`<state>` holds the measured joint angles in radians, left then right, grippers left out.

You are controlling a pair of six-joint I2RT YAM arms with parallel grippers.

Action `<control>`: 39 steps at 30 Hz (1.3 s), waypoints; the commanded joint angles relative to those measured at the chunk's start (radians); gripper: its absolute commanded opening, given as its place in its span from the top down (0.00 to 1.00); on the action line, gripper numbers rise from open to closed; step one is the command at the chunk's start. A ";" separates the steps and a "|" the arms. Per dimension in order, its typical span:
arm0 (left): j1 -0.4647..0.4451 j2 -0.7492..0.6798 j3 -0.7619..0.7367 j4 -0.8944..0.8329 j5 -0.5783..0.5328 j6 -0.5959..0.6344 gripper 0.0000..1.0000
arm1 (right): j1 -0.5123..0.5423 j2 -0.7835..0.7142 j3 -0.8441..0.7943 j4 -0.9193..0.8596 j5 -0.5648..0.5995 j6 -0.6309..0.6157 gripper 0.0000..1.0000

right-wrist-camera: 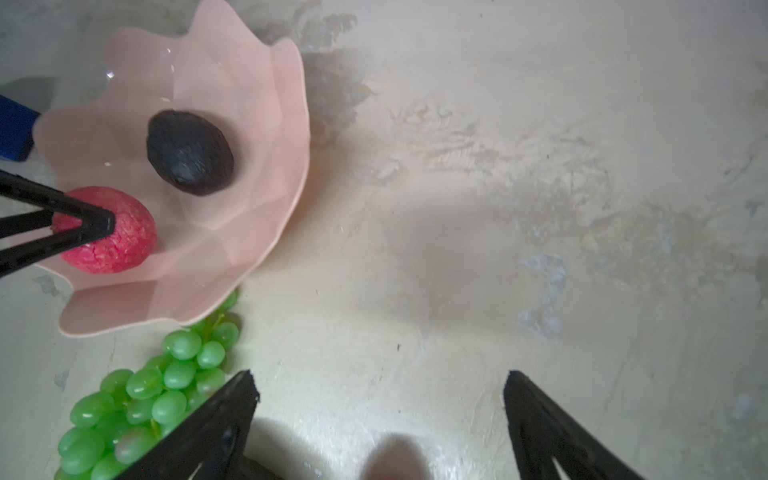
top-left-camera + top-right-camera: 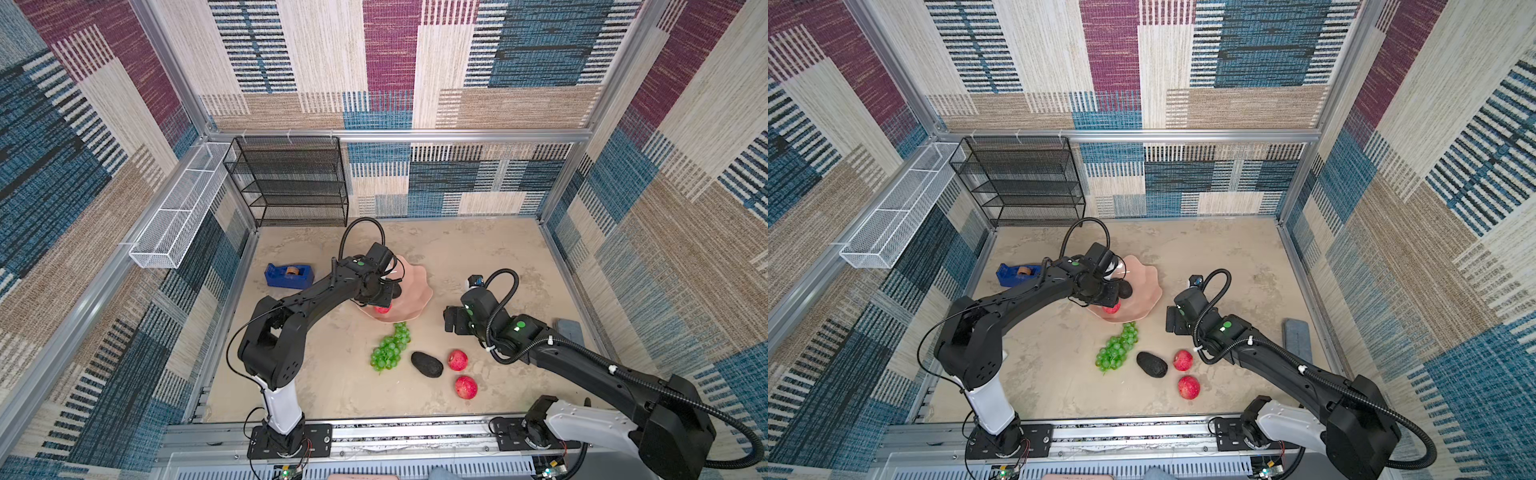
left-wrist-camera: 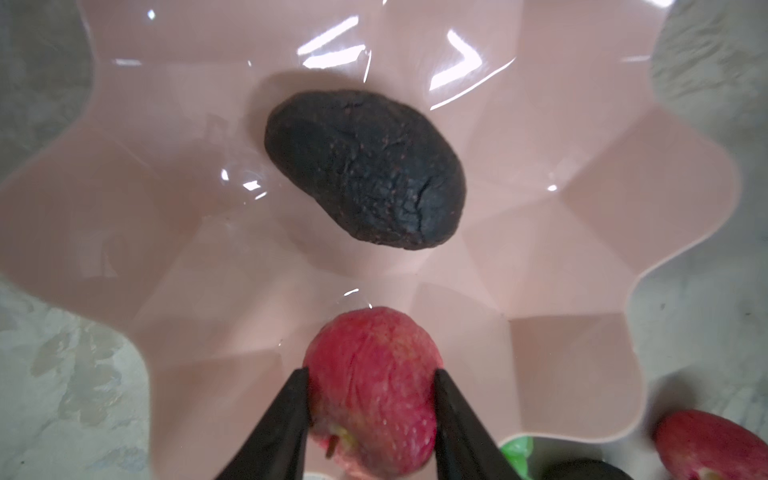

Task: Place and organize the fake fruits in the fruit bowl
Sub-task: 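Place the red apple into the bowl with the left gripper, then grasp a red apple with the right gripper and drop it into the bowl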

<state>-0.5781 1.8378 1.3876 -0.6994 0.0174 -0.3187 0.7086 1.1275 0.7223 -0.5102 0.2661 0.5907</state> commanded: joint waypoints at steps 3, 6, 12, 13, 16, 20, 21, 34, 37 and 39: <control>0.001 0.042 0.021 -0.025 -0.030 0.020 0.42 | 0.048 0.001 -0.021 -0.156 -0.002 0.139 0.09; 0.003 0.018 0.013 0.000 -0.047 0.007 0.33 | 0.093 -0.006 -0.044 -0.171 -0.022 0.194 0.13; 0.013 -0.107 0.001 0.083 -0.029 -0.010 0.27 | 0.136 -0.009 -0.099 -0.123 -0.086 0.248 0.19; 0.014 -0.128 -0.002 0.099 -0.025 -0.010 0.27 | 0.138 -0.006 -0.103 -0.118 -0.089 0.251 0.20; 0.017 -0.209 -0.035 0.158 -0.040 -0.023 0.27 | 0.139 0.001 -0.128 -0.099 -0.078 0.262 0.23; 0.029 -0.363 -0.159 0.275 -0.091 -0.048 0.26 | 0.140 0.012 -0.174 -0.032 -0.070 0.283 0.31; 0.034 -0.401 -0.193 0.299 -0.104 -0.055 0.25 | 0.139 0.018 -0.177 -0.021 -0.069 0.284 0.34; 0.144 -0.843 -0.625 0.462 -0.180 -0.171 0.18 | 0.138 0.007 0.041 0.027 0.033 0.116 0.58; 0.160 -0.895 -0.678 0.456 -0.160 -0.198 0.18 | 0.136 0.056 0.121 0.121 0.035 0.031 0.58; 0.164 -0.926 -0.715 0.460 -0.144 -0.218 0.17 | 0.123 0.124 0.178 0.196 0.007 -0.028 0.57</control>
<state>-0.4191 0.9401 0.7052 -0.2813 -0.1505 -0.4808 0.8413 1.1969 0.8501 -0.4446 0.2729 0.6727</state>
